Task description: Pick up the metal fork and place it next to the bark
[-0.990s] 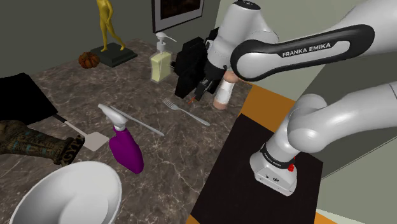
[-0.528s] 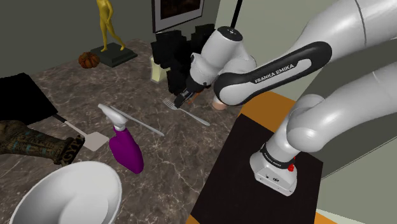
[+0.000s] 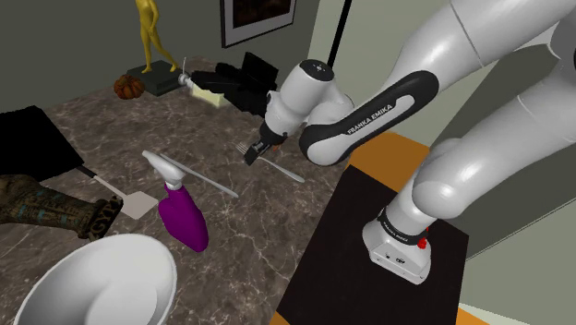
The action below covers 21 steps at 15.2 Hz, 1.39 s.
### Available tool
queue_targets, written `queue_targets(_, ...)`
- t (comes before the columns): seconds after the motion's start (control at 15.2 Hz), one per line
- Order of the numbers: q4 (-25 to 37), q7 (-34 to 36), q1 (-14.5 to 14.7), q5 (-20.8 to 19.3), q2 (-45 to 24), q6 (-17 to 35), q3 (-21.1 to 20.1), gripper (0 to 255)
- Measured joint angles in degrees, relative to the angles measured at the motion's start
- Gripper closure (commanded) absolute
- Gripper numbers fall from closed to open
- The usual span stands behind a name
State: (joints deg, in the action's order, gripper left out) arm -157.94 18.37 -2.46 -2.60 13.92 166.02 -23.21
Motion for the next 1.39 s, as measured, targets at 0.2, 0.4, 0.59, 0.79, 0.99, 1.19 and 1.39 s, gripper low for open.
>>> queue_targets(0.2,0.24,0.87,-1.05,-1.25,-1.36,1.12,-0.72,0)
queue_targets(0.4,0.25,1.05,-1.18,-1.44,-1.52,1.29,-0.85,0)
queue_targets(0.59,0.39,1.06,-1.11,-1.45,-1.38,1.49,-0.94,255)
queue_targets(0.79,0.69,1.24,-1.09,-1.62,-1.17,1.97,-1.21,255)
queue_targets(0.99,0.85,0.92,-0.91,-1.26,-1.1,1.33,-0.87,255)
queue_targets(1.19,0.72,0.8,-0.92,-1.15,-0.97,1.25,-0.72,255)
queue_targets(1.39,0.75,-0.42,0.23,0.32,0.22,-0.68,0.29,255)
